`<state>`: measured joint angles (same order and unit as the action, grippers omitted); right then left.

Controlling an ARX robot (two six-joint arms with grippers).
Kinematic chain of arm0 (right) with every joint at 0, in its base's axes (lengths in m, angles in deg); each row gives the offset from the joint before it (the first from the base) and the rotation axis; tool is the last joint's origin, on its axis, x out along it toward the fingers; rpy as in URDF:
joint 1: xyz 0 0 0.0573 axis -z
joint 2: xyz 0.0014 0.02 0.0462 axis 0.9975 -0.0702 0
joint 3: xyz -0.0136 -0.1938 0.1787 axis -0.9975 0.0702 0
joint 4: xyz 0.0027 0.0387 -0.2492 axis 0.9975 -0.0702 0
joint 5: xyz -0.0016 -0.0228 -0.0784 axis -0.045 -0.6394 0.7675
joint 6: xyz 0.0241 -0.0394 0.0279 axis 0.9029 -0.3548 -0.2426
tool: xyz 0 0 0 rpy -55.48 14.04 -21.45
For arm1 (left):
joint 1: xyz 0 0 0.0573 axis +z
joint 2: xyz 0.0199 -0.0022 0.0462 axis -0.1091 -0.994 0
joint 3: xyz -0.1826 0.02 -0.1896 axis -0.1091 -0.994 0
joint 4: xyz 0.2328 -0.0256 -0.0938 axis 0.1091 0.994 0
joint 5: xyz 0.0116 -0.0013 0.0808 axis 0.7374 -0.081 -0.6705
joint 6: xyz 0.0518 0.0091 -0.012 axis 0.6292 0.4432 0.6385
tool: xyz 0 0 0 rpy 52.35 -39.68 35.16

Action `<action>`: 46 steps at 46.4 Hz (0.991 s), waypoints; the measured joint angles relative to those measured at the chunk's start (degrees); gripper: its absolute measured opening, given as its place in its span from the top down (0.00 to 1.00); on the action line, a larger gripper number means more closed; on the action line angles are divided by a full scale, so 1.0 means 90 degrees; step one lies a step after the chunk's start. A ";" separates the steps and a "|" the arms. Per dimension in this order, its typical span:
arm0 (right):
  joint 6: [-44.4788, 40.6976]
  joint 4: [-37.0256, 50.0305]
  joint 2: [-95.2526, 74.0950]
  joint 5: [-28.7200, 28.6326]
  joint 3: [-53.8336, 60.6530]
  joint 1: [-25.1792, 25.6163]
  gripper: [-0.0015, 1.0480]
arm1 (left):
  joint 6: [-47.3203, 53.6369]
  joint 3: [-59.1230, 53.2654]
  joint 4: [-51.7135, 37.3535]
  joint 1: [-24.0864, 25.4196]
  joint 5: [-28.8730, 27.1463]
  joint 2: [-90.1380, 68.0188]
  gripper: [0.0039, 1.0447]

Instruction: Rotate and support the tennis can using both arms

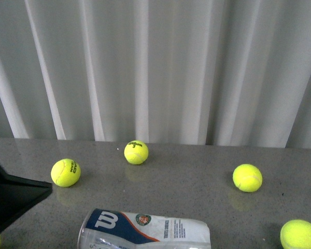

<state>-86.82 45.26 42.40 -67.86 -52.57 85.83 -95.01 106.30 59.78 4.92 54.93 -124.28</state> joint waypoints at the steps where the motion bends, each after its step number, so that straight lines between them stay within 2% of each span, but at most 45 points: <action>1: 0.0000 0.0000 0.0000 0.0000 0.0000 0.0000 0.07 | 0.0005 0.0090 -0.0041 0.0000 0.0068 -0.0250 0.06; 7: 0.0000 0.0000 0.0000 0.0000 0.0000 0.0000 0.07 | -0.0015 0.0867 -0.0180 0.0005 0.0464 -0.1950 0.06; 13: 0.0000 0.0000 0.0000 0.0000 0.0000 0.0000 0.07 | 0.0029 0.1290 -0.0211 -0.0019 0.0542 -0.2708 0.06; 28: 0.0002 0.0000 0.0000 0.0000 0.0000 0.0000 0.07 | 0.0078 0.1906 -0.0277 -0.0255 0.0707 -0.3616 0.06; 41: 0.0000 0.0000 0.0000 0.0000 0.0000 0.0000 0.07 | -0.0287 0.2040 -0.0486 -0.0481 0.1319 -0.4097 0.06; 46: 0.0000 0.0000 0.0000 0.0000 0.0000 0.0000 0.07 | -0.0500 0.2208 -0.0517 -0.0641 0.1350 -0.4350 0.06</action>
<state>-86.82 45.26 42.40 -67.86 -52.57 85.83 -99.51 126.17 55.12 -0.85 67.08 -163.43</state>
